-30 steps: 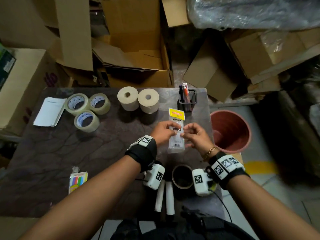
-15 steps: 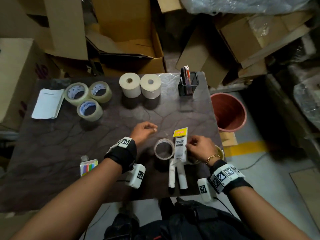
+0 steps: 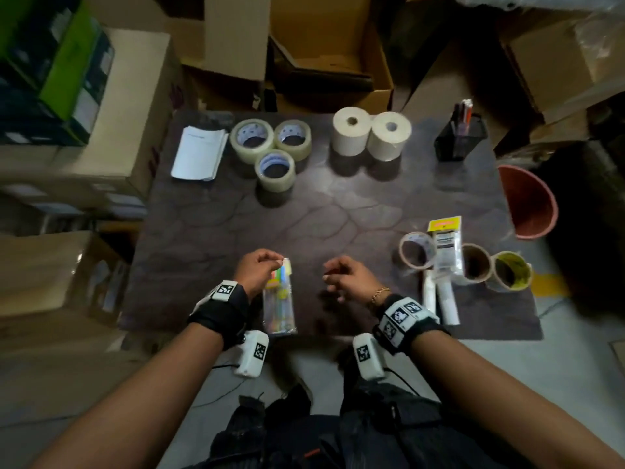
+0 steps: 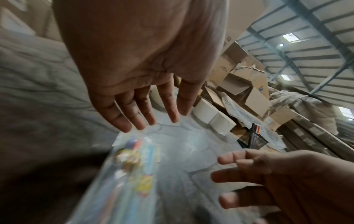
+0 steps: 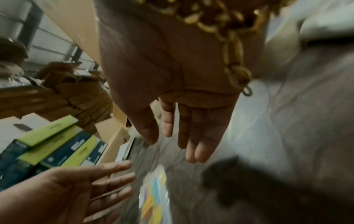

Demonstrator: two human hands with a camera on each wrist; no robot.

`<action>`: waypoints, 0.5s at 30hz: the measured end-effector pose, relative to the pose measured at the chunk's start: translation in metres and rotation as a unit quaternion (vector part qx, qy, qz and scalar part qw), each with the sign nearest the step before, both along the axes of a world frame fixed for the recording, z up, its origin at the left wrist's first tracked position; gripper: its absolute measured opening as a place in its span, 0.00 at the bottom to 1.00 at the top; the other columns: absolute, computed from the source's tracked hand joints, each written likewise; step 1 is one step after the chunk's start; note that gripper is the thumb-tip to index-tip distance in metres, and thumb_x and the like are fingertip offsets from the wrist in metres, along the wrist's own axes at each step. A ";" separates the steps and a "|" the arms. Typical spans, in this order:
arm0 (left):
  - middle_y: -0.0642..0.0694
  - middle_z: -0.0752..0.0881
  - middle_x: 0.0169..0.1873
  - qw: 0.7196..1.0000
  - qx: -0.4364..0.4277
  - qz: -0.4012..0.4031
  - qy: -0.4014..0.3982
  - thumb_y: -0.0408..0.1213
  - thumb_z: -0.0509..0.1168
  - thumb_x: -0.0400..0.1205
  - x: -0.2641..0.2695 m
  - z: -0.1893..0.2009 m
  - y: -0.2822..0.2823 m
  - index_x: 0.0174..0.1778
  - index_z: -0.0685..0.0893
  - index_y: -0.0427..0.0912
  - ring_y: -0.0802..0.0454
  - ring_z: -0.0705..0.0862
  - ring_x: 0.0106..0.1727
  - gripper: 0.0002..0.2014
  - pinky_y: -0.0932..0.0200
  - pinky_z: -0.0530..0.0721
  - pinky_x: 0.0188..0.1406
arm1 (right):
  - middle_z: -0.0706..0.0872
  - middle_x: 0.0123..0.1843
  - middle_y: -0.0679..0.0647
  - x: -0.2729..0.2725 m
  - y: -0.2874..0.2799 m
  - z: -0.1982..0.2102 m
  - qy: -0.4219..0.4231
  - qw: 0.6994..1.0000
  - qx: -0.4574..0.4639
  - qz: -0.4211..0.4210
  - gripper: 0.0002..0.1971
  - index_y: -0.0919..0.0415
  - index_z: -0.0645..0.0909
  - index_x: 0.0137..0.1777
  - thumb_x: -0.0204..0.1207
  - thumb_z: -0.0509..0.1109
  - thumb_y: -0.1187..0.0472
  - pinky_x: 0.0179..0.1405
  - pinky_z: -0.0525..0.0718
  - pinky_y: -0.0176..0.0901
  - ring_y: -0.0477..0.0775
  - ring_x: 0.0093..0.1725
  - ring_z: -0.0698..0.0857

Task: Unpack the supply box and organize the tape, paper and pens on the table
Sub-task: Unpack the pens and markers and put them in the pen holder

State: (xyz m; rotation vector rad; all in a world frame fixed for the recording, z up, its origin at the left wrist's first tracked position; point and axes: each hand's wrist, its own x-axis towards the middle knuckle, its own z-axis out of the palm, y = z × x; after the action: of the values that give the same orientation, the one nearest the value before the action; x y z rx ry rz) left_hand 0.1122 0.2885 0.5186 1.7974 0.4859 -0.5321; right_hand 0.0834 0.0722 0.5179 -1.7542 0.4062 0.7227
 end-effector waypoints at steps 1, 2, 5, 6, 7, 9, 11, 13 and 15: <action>0.44 0.86 0.36 1.000 0.005 0.014 0.008 0.24 0.68 0.77 -0.008 -0.004 0.011 0.37 0.86 0.43 0.52 0.82 0.38 0.10 0.58 0.78 0.47 | 0.87 0.43 0.51 -0.004 0.018 -0.009 0.010 1.000 0.003 0.015 0.09 0.52 0.80 0.52 0.75 0.73 0.64 0.29 0.82 0.41 0.49 0.36 0.84; 0.43 0.88 0.37 1.000 0.012 0.026 0.011 0.25 0.69 0.77 -0.016 -0.006 0.019 0.38 0.87 0.42 0.53 0.83 0.39 0.08 0.58 0.79 0.48 | 0.88 0.45 0.53 -0.008 0.034 -0.015 0.016 0.999 0.004 0.032 0.08 0.50 0.81 0.50 0.74 0.74 0.62 0.32 0.83 0.44 0.50 0.38 0.84; 0.48 0.87 0.37 0.998 0.013 0.056 0.034 0.28 0.69 0.77 -0.035 -0.010 0.031 0.45 0.89 0.41 0.57 0.81 0.38 0.06 0.61 0.77 0.38 | 0.88 0.42 0.50 -0.018 0.068 -0.029 0.005 0.997 -0.025 0.071 0.07 0.48 0.83 0.42 0.70 0.77 0.60 0.46 0.87 0.51 0.50 0.41 0.84; 0.49 0.86 0.37 0.997 -0.004 0.058 0.059 0.28 0.67 0.79 -0.040 -0.011 0.031 0.46 0.88 0.42 0.56 0.81 0.39 0.06 0.62 0.75 0.35 | 0.87 0.39 0.48 -0.020 0.074 -0.032 0.005 0.997 -0.032 0.074 0.07 0.48 0.83 0.41 0.69 0.78 0.61 0.49 0.87 0.53 0.50 0.41 0.84; 0.48 0.86 0.38 0.994 -0.031 0.060 0.087 0.28 0.66 0.80 -0.045 -0.012 0.029 0.46 0.87 0.43 0.55 0.81 0.40 0.07 0.62 0.74 0.34 | 0.86 0.39 0.48 -0.022 0.079 -0.035 0.011 0.997 -0.028 0.065 0.08 0.49 0.84 0.42 0.69 0.77 0.63 0.47 0.88 0.55 0.51 0.40 0.84; 0.45 0.87 0.41 0.984 -0.090 0.073 0.133 0.27 0.63 0.81 -0.050 -0.013 0.023 0.44 0.86 0.45 0.54 0.84 0.39 0.09 0.63 0.78 0.33 | 0.85 0.41 0.52 -0.024 0.086 -0.037 0.032 0.999 -0.001 0.042 0.13 0.49 0.84 0.44 0.69 0.75 0.70 0.33 0.84 0.51 0.55 0.39 0.83; 0.43 0.87 0.38 0.980 -0.119 0.074 0.141 0.23 0.61 0.81 -0.051 -0.011 0.020 0.45 0.85 0.44 0.56 0.84 0.31 0.11 0.68 0.79 0.24 | 0.84 0.44 0.57 -0.026 0.089 -0.034 0.048 0.998 0.032 0.020 0.17 0.50 0.83 0.45 0.69 0.70 0.76 0.30 0.79 0.46 0.58 0.38 0.82; 0.41 0.85 0.37 0.980 -0.134 0.061 0.135 0.20 0.60 0.79 -0.049 -0.006 0.016 0.46 0.85 0.42 0.53 0.82 0.31 0.13 0.70 0.78 0.20 | 0.82 0.42 0.57 -0.026 0.088 -0.026 0.049 0.997 0.062 -0.007 0.19 0.56 0.81 0.47 0.71 0.65 0.82 0.26 0.75 0.40 0.54 0.33 0.80; 0.39 0.85 0.37 0.981 -0.141 0.064 0.116 0.16 0.59 0.77 -0.043 0.004 0.010 0.46 0.85 0.38 0.49 0.82 0.33 0.15 0.68 0.81 0.22 | 0.82 0.43 0.56 -0.023 0.081 -0.009 0.040 0.995 0.078 -0.044 0.18 0.59 0.79 0.50 0.72 0.64 0.83 0.20 0.73 0.34 0.47 0.30 0.79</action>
State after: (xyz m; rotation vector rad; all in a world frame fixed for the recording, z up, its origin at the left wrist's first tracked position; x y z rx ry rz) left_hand 0.0697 0.2984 0.5225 1.4311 0.6474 -0.6900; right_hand 0.0608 0.1530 0.5087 -1.5557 0.4663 0.7432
